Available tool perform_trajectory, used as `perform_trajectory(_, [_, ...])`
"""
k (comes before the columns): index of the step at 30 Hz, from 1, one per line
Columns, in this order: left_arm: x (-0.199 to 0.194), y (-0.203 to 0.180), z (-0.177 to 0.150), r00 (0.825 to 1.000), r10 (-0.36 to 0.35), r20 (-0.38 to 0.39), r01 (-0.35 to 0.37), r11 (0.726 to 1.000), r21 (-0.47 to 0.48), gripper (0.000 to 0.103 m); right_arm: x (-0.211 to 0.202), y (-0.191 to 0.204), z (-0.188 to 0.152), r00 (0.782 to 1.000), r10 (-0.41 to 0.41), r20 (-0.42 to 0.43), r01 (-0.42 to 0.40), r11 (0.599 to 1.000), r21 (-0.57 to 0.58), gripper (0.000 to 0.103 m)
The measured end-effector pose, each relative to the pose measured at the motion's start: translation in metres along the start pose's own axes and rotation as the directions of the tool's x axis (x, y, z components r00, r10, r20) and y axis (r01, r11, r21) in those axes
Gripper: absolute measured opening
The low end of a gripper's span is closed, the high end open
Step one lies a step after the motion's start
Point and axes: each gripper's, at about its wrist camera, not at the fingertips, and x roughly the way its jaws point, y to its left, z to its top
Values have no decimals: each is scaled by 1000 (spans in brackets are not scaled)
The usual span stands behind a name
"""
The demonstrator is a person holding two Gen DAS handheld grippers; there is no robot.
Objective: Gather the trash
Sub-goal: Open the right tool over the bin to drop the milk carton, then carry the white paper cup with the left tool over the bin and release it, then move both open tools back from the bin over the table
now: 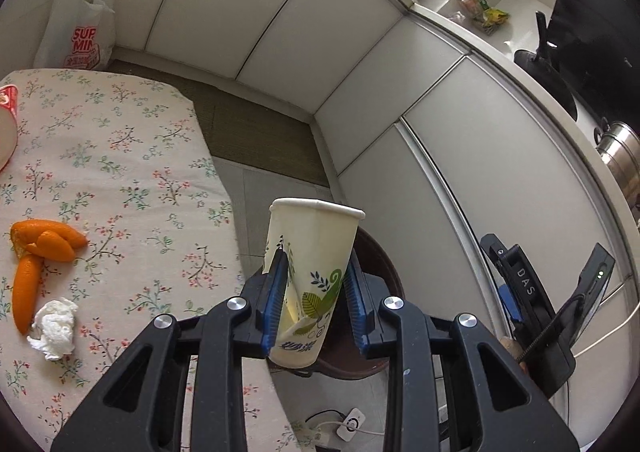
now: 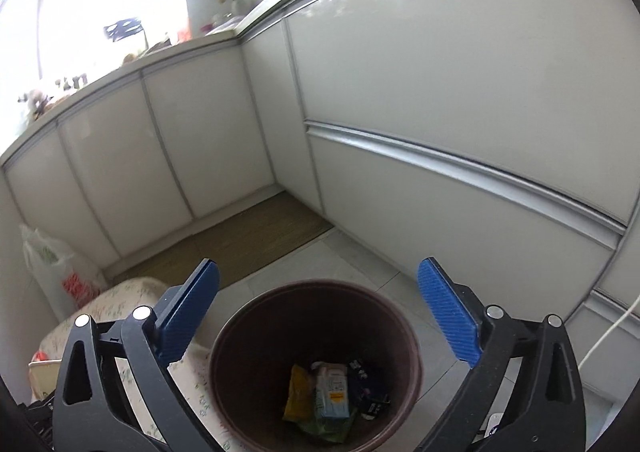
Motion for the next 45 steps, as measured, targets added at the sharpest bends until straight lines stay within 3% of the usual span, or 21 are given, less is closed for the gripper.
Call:
perform_trajectory(7, [38, -53, 0, 998, -31, -49, 35, 996, 86, 32, -14, -49, 9, 995, -77, 57, 68, 988, 135, 96])
perform_trajectory(15, [82, -92, -6, 993, 19, -121, 0, 987, 160, 34, -6, -79, 8, 997, -81, 8, 78, 975, 207, 96])
perform_trajectory(18, [89, -98, -8, 991, 43, -130, -20, 985, 174, 52, -7, -81, 8, 996, -87, 14, 82, 975, 207, 96])
perform_trajectory(25, [83, -106, -11, 990, 119, -79, -96, 962, 255, 57, -8, -77, 7, 996, -87, -2, 86, 979, 186, 96])
perform_trajectory(31, [69, -104, -12, 982, 188, 3, -181, 941, 285, 72, -6, -69, 6, 996, -82, -18, 84, 986, 147, 96])
perform_trajectory(38, [40, -94, -9, 957, 268, 112, -290, 909, 298, 85, -8, -40, -1, 998, -58, -28, 59, 998, 37, 96])
perform_trajectory(45, [9, -61, -1, 931, 331, 155, -360, 902, 237, 87, -15, -4, -13, 999, -32, -27, 30, 996, -82, 96])
